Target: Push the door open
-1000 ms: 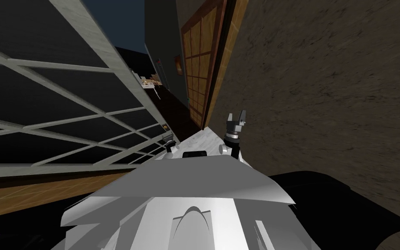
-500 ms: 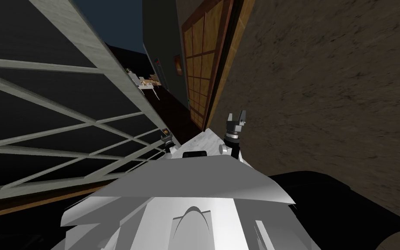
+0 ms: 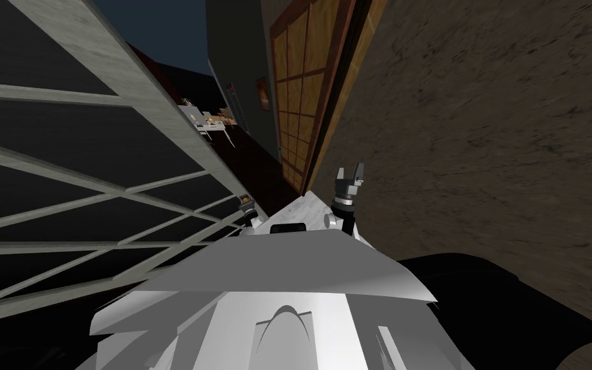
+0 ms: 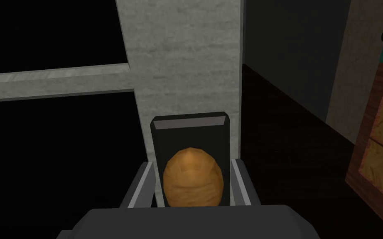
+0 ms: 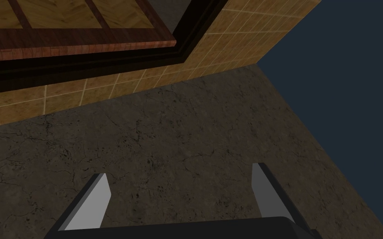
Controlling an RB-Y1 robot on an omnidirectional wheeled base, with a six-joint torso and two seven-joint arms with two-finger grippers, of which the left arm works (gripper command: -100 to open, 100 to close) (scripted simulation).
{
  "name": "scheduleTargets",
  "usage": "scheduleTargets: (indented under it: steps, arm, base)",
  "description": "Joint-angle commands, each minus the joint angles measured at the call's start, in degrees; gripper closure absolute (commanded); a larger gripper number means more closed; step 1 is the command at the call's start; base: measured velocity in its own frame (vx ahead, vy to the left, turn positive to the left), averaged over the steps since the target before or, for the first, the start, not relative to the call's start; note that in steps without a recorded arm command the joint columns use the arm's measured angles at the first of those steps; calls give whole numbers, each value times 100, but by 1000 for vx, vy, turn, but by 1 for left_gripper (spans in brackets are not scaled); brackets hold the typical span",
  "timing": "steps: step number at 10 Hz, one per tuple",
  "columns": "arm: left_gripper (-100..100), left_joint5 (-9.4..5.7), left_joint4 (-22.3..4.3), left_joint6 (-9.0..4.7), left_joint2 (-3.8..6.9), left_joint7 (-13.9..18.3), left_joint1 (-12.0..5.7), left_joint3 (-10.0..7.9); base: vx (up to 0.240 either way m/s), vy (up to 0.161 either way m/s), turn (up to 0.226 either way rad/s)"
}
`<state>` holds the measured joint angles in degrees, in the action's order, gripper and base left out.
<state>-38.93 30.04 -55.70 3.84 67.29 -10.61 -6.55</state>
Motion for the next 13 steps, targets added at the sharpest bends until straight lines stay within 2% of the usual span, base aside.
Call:
scheduleTargets:
  steps: [1, 5, 8, 11, 12, 13]
  arm:
    - [100, 0, -1, 7, 2, 0, -1, 0]
    - [100, 0, -1, 7, 2, 0, -1, 0]
    - [100, 13, 113, 42, 52, -46, 71, -223]
    - [100, 13, 113, 42, 52, -46, 71, -223]
    - [100, 21, 199, 57, 74, -79, 122, -385]
    - [100, 24, 223, 61, 79, -88, 136, -430]
  base:
    - [-24, -15, -9]
    - [-6, -3, -1]
    - [156, 29, 23]
    - [62, 33, 1]
    - [112, 31, 14]
    - [186, 48, 29]
